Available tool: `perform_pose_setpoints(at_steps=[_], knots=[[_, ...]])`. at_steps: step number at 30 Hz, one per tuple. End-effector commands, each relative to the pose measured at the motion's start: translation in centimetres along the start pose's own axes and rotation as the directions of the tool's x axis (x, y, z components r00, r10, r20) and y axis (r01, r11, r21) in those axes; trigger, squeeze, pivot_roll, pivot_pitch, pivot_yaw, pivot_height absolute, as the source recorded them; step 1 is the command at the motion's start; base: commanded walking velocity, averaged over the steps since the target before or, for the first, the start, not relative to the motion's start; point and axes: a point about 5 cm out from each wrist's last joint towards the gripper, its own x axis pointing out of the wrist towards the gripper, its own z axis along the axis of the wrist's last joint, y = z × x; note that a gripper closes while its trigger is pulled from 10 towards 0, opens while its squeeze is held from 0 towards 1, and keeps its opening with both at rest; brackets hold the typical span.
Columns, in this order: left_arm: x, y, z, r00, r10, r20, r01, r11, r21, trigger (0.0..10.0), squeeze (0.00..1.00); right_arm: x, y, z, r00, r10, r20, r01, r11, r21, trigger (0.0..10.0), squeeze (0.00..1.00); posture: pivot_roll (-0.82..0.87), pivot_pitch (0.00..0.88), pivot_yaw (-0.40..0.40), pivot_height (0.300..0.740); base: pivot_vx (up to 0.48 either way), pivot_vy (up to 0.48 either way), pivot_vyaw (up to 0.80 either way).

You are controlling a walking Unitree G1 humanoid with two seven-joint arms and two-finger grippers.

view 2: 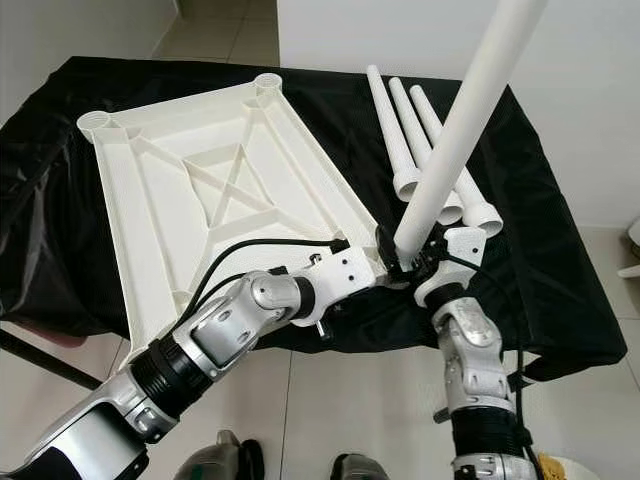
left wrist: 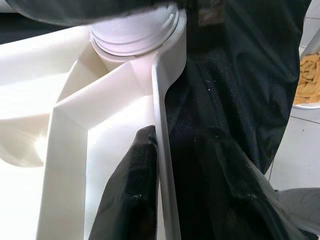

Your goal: Building children table

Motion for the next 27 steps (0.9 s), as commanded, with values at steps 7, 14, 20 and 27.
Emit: perform_pose_setpoints(at_steps=[7,14,20,27], knots=[[0.5,-1.7,-0.2,0.990,-0.143,-0.013,0.143,0.990,0.016,10.0,0.00,-1.5,-0.5,-0.6,0.981,0.191,-0.038,-0.190,0.981,0.029,10.0,0.00,-0.09,0.069,0.048,0.740,0.000,0.000,0.00],[0.4,-1.7,-0.2,0.989,-0.147,-0.015,0.148,0.989,0.021,10.0,0.00,-2.7,-1.8,-2.8,0.962,0.227,-0.151,-0.229,0.973,0.008,10.0,0.00,-0.09,0.068,0.055,0.740,0.000,0.000,0.00],[0.3,-1.6,-0.3,0.989,-0.145,-0.016,0.146,0.989,0.021,10.0,0.00,-2.9,-2.5,-3.6,0.959,0.208,-0.192,-0.213,0.977,-0.004,10.0,0.00,-0.09,0.070,0.061,0.740,0.000,0.000,0.00],[0.3,-1.5,-0.3,0.990,-0.141,-0.018,0.141,0.990,0.021,10.0,0.00,-3.2,-2.8,-4.0,0.955,0.225,-0.194,-0.229,0.973,0.002,0.0,0.00,-0.08,0.076,0.057,0.740,0.000,0.000,0.00]])
